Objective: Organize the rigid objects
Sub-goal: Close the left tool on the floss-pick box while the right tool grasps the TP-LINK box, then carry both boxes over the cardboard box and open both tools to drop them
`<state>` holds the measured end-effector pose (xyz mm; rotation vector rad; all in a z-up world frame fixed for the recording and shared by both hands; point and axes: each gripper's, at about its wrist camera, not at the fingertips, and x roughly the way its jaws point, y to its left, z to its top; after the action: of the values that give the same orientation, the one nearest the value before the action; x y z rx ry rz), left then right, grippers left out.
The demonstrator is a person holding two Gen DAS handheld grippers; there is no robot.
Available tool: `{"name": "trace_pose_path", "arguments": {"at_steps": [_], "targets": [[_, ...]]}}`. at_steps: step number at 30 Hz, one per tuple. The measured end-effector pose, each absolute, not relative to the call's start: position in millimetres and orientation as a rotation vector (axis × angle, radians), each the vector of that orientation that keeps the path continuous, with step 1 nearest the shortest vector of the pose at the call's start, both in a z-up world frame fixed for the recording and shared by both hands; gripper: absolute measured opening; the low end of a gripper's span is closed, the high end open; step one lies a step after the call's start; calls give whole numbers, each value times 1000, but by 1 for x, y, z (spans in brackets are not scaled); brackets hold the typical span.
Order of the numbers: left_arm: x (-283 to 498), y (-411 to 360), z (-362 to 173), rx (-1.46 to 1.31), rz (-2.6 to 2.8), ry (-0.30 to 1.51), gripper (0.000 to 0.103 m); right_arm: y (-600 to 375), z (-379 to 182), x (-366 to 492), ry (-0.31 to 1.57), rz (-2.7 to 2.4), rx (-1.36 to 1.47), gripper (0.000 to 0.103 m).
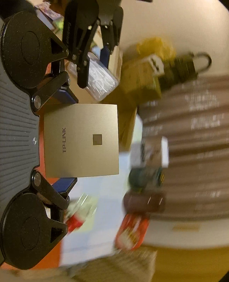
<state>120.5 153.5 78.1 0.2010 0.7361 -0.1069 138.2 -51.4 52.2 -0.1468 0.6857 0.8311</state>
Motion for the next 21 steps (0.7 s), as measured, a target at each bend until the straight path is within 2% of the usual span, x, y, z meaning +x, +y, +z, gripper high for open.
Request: {"name": "trace_pose_path", "arguments": {"at_steps": [5,11,21], "targets": [[127,221,69,180,-5,785,52,31,48,144,685,940,-206,83],[127,263,47,176,36,807,52,107,11,148,698,1006,-367,83],[130,273,19,156,25,819,52,123,-37,149,718,1047,-505,83]]}}
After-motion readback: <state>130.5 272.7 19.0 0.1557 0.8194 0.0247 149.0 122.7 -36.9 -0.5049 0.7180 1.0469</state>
